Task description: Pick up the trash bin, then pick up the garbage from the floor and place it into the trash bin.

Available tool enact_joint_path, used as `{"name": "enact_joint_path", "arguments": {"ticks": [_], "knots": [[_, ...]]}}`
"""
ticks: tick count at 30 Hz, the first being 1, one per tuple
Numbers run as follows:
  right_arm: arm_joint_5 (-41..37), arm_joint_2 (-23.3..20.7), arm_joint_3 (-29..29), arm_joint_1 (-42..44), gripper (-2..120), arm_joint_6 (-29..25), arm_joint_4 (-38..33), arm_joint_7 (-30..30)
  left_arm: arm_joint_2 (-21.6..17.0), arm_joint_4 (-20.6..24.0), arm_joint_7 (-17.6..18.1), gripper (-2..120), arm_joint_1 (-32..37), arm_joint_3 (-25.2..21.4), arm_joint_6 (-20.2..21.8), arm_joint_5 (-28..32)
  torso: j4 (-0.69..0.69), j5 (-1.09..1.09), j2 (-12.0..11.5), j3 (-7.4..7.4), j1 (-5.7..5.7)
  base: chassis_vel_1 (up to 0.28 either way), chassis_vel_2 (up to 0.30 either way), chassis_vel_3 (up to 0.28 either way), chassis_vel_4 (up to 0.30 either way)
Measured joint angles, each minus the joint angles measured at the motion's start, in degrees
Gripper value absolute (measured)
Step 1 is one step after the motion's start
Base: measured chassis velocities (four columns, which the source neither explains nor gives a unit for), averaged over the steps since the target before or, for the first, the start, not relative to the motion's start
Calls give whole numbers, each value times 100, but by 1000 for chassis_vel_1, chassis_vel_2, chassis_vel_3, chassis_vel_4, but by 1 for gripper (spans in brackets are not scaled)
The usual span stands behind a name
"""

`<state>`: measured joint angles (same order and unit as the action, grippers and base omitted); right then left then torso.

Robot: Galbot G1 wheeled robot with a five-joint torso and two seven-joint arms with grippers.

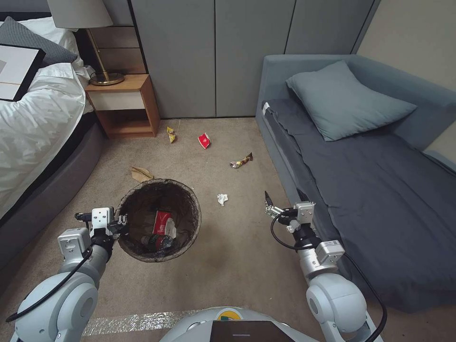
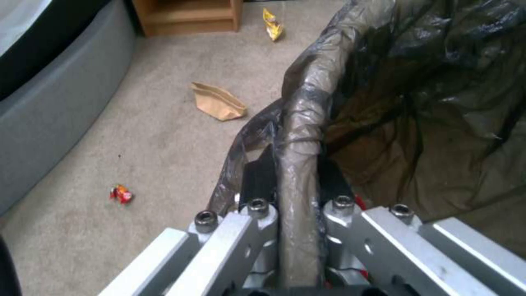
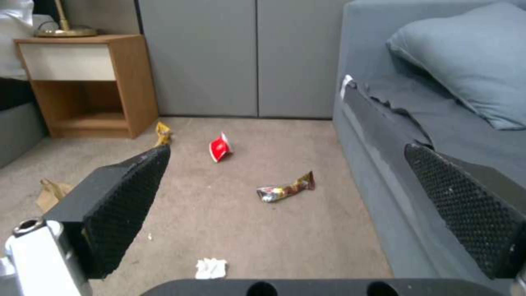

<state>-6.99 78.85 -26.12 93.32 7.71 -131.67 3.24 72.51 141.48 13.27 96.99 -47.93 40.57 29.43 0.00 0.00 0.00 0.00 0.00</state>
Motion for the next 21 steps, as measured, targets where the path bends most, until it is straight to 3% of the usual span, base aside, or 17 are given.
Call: {"name": "enact_joint_path", "arguments": {"ticks": [21], "knots": [[0, -1, 33, 4, 100, -5, 1, 26, 40, 48, -9, 3, 57, -68, -10, 6, -1, 0, 0, 0, 0, -75, 79, 72, -76]]}}
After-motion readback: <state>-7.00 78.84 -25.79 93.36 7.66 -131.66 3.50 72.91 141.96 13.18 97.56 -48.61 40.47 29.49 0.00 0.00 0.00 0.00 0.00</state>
